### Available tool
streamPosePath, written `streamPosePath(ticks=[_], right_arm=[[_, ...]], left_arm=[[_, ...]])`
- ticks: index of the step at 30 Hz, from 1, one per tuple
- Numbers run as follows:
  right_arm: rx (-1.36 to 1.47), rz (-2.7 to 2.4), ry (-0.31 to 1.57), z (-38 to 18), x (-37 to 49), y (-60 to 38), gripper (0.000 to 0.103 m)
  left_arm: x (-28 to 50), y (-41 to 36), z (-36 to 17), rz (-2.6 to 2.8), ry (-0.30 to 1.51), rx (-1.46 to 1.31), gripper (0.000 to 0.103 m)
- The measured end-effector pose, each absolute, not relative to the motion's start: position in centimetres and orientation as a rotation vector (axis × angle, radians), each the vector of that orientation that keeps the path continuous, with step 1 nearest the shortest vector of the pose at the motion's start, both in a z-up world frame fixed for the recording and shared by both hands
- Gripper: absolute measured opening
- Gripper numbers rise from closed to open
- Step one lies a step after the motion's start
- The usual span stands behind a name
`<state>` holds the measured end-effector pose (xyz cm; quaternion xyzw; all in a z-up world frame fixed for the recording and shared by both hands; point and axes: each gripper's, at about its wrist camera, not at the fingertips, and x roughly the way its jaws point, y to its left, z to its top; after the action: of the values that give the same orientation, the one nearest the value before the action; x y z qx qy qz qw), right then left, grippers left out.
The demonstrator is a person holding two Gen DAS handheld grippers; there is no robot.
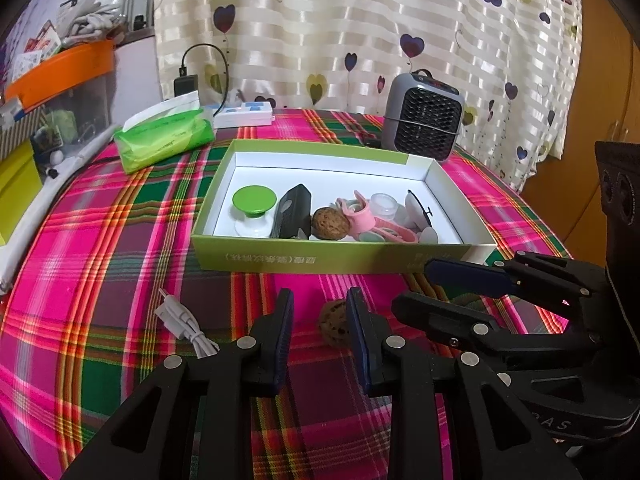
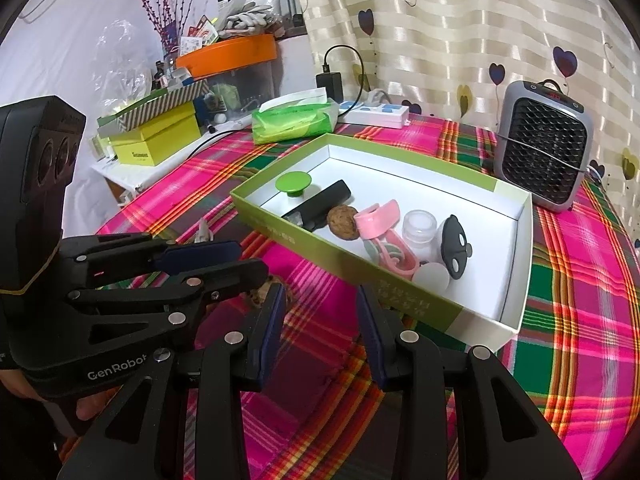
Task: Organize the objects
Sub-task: 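Withdraw both open tools from the box toward the white cable and walnut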
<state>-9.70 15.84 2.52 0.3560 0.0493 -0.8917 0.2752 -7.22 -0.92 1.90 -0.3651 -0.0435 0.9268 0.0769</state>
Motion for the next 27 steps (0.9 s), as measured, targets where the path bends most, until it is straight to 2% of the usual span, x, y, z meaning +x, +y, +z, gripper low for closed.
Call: streamPosePath(ticks=[9, 13, 27], right_arm=[[0.968, -2.376, 0.134, 2.3, -9.7, 15.6, 0.038], [0.968, -2.365, 0.141, 2.3, -9.6, 15.3, 0.042], [0.999, -2.310, 0.147, 2.0, -9.6, 13.9, 0.043]], left_arm=[[-7.0, -1.1, 1.9, 2.779, -0.128, -1.096, 0.025], [-6.6, -1.6, 1.8, 2.795, -0.136, -1.096, 0.025], [-6.4, -5.0, 2.2, 2.903, -0.244, -1.105, 0.028]])
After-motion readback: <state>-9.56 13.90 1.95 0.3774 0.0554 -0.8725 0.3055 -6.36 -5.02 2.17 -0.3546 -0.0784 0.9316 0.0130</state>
